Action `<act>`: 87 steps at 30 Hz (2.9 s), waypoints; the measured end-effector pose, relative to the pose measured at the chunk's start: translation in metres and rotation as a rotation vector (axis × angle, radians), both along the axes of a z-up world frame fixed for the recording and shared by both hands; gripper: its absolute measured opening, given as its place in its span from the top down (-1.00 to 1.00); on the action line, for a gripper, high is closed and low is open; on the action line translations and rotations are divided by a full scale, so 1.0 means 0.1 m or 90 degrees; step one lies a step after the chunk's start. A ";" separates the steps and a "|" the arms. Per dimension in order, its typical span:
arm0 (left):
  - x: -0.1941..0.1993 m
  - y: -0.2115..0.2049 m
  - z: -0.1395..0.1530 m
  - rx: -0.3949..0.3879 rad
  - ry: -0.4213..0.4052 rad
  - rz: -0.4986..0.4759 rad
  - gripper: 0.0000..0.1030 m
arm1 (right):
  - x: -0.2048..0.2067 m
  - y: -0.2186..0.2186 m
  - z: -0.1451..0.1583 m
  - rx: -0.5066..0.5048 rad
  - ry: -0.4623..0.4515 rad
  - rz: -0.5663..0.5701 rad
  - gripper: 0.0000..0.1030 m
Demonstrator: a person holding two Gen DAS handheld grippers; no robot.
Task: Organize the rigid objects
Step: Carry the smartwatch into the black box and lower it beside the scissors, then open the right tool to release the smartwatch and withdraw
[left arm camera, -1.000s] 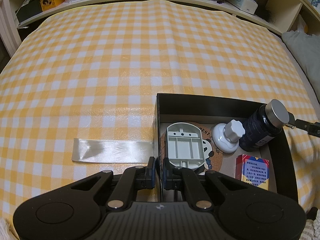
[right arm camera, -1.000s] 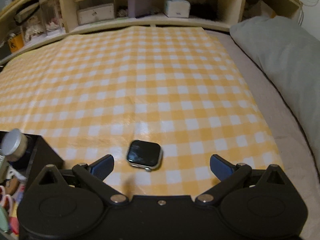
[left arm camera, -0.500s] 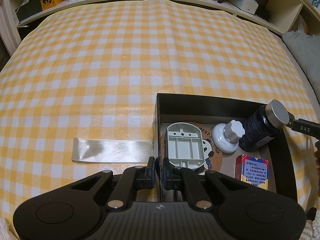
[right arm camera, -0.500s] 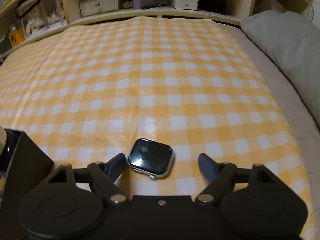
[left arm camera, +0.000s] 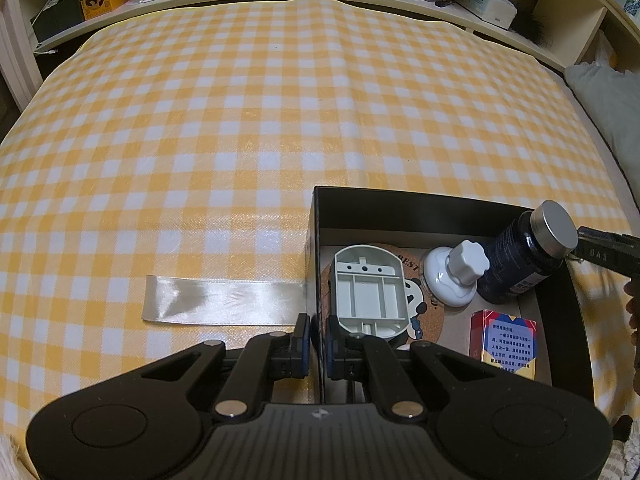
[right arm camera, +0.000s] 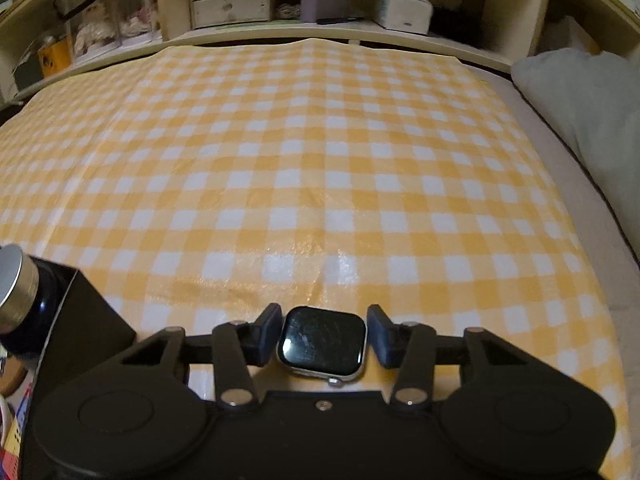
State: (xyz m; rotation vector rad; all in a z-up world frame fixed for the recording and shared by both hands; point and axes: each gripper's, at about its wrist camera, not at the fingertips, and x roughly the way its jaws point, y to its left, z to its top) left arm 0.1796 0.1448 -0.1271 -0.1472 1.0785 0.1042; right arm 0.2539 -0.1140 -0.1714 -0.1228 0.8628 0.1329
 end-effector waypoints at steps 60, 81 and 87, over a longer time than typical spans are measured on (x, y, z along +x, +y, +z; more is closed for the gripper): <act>-0.01 0.00 0.00 0.000 0.001 0.000 0.86 | -0.89 1.30 0.40 0.122 0.084 0.258 -0.12; -0.01 0.00 0.00 0.001 0.002 0.000 0.86 | -1.07 1.16 0.70 0.126 0.086 0.255 -0.78; -0.01 -0.01 0.00 0.001 0.002 0.000 0.86 | -1.19 0.99 0.91 0.127 0.068 0.211 -0.97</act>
